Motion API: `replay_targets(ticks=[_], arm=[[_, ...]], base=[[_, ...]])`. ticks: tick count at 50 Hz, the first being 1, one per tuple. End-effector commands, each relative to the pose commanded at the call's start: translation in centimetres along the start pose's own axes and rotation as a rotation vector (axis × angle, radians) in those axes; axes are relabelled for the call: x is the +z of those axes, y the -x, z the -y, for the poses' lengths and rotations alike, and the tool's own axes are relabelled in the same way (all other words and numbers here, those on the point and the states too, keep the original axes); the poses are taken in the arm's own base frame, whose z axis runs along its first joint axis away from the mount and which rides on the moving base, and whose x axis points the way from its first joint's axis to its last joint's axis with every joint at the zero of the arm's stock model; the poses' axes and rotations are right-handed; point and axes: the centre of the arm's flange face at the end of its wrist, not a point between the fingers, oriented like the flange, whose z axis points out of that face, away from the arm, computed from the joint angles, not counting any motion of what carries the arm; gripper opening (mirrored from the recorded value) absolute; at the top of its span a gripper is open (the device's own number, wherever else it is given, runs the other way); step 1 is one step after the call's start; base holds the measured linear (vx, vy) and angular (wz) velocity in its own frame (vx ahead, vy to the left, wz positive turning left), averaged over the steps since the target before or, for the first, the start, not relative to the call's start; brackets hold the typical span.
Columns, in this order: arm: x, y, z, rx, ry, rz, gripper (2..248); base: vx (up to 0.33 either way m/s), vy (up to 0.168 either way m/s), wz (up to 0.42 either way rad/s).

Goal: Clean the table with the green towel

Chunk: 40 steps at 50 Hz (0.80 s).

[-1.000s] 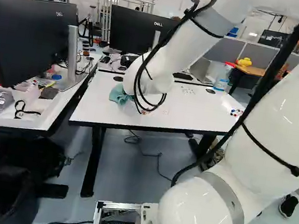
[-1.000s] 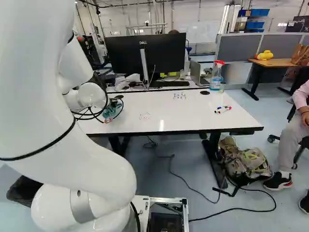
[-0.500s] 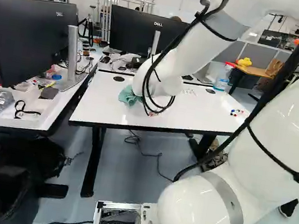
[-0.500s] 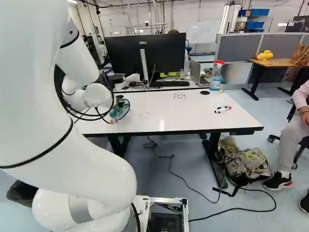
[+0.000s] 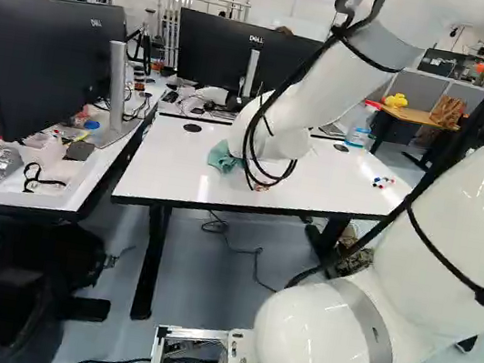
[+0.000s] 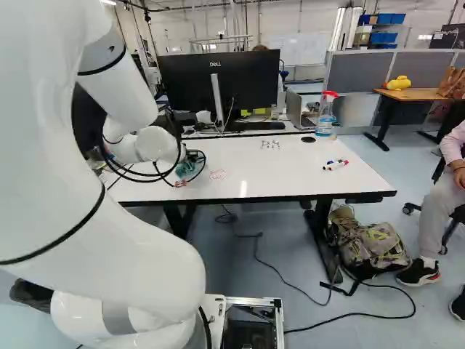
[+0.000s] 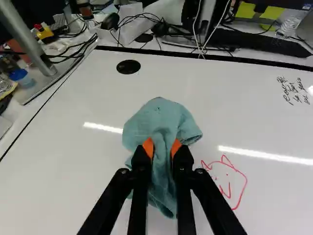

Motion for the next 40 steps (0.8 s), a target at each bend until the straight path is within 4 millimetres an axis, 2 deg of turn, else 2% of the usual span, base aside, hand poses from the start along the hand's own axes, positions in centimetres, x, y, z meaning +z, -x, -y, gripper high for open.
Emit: replay_targets(ticks=[26,40], arm=[[-0.8,0.6,-3.6,0.056,0.076,-0.001,58],[-0.8,0.7,-3.8,0.060,0.081,0.001,58]], base=[[0.000,0.000,0.000],[0.000,0.000,0.000]])
